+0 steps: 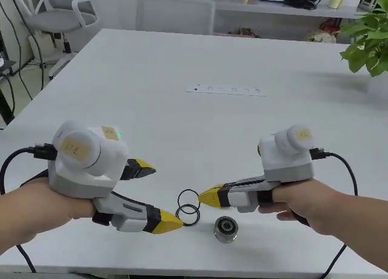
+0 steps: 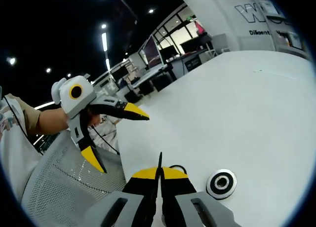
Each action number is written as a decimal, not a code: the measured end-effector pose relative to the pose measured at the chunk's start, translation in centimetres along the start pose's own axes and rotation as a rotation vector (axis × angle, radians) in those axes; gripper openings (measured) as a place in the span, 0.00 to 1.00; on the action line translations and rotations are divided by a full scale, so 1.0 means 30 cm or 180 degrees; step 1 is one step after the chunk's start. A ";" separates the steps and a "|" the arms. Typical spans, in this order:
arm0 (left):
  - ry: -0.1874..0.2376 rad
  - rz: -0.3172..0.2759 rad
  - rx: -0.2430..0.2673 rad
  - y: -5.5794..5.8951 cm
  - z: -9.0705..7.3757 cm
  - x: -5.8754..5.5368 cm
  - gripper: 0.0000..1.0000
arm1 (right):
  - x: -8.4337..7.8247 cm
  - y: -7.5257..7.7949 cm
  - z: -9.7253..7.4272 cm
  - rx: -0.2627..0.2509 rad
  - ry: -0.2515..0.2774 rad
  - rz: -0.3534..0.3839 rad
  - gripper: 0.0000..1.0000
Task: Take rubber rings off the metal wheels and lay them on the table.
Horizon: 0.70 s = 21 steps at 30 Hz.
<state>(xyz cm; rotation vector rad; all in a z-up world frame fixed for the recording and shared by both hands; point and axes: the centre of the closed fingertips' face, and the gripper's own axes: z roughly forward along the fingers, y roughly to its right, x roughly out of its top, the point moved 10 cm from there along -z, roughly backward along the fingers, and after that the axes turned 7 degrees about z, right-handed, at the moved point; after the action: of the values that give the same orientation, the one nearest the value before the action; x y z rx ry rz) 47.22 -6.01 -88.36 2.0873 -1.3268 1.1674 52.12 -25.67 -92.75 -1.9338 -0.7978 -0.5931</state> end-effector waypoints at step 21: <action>-0.0045 -0.0074 0.0063 -0.013 -0.020 -0.030 0.75 | -0.049 0.050 0.042 -0.0153 -0.0190 0.0276 0.00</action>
<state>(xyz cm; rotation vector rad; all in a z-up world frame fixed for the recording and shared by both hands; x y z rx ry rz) 47.12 -4.92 -88.71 2.1228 -1.2991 1.1629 52.33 -25.52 -95.20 -2.0275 -0.7389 -0.5084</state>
